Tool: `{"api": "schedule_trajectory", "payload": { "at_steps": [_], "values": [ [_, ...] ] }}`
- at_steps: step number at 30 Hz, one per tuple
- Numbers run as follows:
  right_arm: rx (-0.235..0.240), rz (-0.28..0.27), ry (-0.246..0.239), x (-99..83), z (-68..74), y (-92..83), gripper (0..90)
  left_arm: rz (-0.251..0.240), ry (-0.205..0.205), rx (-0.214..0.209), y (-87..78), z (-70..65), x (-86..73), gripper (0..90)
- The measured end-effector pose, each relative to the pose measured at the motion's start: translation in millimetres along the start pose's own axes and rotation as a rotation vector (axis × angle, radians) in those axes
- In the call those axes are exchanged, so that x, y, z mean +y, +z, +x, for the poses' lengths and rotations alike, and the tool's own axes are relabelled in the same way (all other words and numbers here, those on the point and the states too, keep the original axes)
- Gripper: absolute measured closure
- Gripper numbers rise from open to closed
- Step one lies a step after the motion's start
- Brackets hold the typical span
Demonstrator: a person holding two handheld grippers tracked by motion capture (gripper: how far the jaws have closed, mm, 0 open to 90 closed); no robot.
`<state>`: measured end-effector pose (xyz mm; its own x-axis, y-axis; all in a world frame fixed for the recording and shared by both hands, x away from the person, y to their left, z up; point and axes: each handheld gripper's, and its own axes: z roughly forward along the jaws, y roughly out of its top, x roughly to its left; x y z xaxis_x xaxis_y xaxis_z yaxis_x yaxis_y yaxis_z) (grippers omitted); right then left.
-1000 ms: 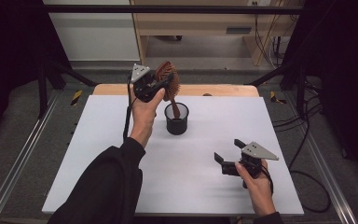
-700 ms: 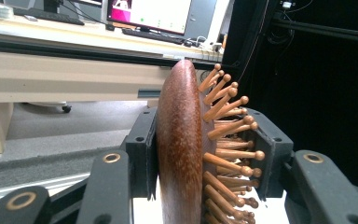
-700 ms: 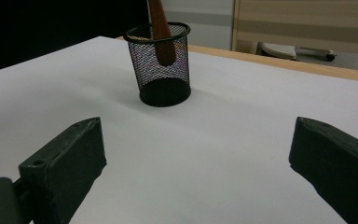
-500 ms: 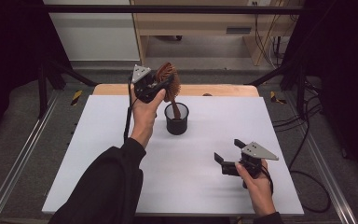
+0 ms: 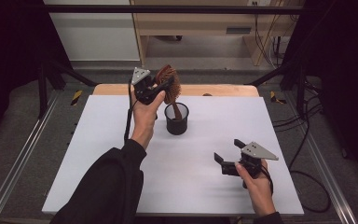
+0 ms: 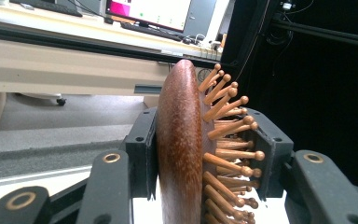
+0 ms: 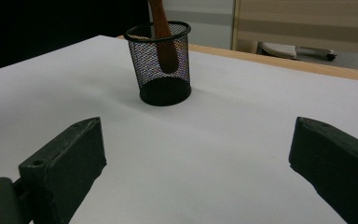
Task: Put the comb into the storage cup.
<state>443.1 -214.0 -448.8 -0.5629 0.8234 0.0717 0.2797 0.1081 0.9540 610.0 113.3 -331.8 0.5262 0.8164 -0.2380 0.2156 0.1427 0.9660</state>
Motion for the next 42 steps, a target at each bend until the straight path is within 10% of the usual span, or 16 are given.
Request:
{"api": "schedule_trajectory", "payload": {
  "at_steps": [42],
  "values": [
    [0.005,0.008,-0.006,-0.4,2.3,2.5,3.9,0.029,-0.027,-0.037,-3.0,-9.2,-19.4,51.2]
  ]
}}
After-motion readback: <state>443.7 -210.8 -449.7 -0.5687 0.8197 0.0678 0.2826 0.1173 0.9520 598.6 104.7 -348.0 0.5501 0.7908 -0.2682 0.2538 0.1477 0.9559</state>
